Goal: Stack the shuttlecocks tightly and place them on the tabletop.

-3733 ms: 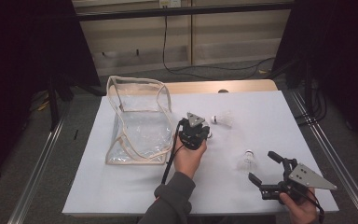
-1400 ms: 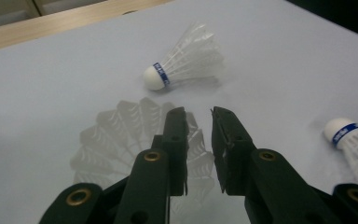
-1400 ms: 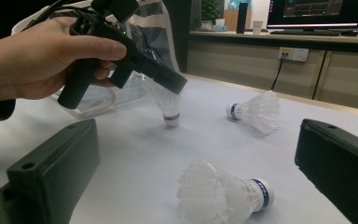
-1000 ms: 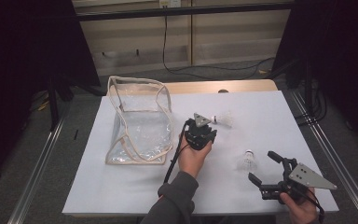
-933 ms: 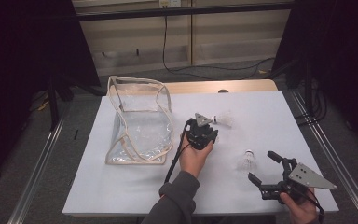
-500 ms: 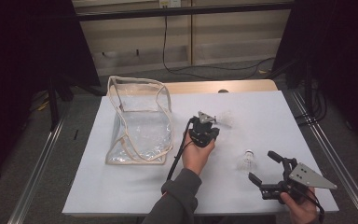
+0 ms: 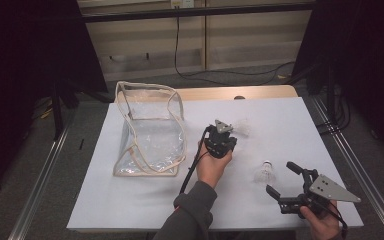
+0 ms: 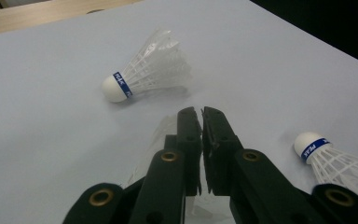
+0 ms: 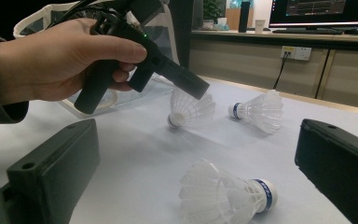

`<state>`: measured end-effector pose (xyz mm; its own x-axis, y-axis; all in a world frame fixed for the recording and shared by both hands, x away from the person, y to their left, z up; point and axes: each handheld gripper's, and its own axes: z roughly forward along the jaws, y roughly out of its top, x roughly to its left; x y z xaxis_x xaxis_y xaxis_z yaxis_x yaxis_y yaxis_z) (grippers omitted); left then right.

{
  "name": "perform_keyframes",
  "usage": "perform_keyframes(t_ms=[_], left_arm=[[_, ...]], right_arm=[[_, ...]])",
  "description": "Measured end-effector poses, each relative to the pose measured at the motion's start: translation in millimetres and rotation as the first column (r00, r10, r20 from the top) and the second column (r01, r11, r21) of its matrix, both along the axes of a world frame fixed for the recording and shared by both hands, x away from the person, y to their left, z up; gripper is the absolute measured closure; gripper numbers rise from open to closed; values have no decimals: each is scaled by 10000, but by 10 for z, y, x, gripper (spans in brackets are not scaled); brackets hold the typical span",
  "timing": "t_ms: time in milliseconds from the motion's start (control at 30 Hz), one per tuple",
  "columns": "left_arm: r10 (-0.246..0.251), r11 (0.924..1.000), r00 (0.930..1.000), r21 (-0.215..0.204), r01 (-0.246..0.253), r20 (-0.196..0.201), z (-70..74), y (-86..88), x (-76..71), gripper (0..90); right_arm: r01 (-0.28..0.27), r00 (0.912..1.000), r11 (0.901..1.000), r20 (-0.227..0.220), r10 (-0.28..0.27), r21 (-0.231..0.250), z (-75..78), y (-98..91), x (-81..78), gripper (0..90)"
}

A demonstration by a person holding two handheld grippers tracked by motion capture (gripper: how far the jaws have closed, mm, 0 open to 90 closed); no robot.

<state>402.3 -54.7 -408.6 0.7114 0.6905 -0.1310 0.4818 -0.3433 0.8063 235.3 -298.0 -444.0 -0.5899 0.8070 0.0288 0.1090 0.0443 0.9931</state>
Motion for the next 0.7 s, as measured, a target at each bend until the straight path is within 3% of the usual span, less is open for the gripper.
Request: perform_keyframes(t_ms=[400, 700], left_arm=[[-72, 9995, 9996, -312, 80, 261, 67, 8, -6, 776], [114, 9999, 9989, -84, -110, 446, 39, 4, 46, 697]], right_arm=[[-66, 10000, 10000, -57, 65, -10, -4, 6, 4, 0], [-18, 10000, 10000, -32, 18, -20, 0, 6, -1, 0]])
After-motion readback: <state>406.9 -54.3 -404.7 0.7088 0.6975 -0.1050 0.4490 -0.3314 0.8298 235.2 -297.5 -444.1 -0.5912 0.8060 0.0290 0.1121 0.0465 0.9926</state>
